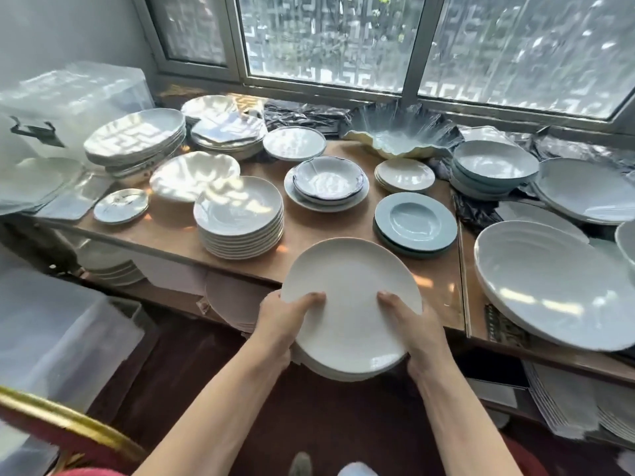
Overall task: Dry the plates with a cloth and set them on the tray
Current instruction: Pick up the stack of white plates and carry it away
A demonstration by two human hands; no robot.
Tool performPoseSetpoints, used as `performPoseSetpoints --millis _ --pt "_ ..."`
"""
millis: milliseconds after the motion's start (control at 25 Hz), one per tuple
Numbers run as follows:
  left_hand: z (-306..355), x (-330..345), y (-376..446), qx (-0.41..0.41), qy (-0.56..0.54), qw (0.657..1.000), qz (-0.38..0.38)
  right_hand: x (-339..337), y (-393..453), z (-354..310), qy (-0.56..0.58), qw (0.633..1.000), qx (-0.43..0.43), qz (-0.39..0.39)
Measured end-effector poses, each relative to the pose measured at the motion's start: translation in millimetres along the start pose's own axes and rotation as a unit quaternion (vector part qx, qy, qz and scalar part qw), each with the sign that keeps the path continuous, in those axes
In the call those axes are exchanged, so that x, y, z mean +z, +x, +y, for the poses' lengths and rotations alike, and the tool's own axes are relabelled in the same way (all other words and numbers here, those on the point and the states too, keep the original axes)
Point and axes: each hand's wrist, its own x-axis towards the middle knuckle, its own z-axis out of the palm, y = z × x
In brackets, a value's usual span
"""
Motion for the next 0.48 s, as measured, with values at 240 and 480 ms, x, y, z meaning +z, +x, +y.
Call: performPoseSetpoints --millis 240,480 --pt "9.4 23.8 99.7 -0.04 0.0 0.999 0.032 30.2 100.1 -1.3 -0.03 0.999 0.028 0.032" --pt "8.6 46.0 201.1 -0.086 0.027 0.993 0.075 58.4 204.3 13.3 -0.056 0.996 0.065 0.025"
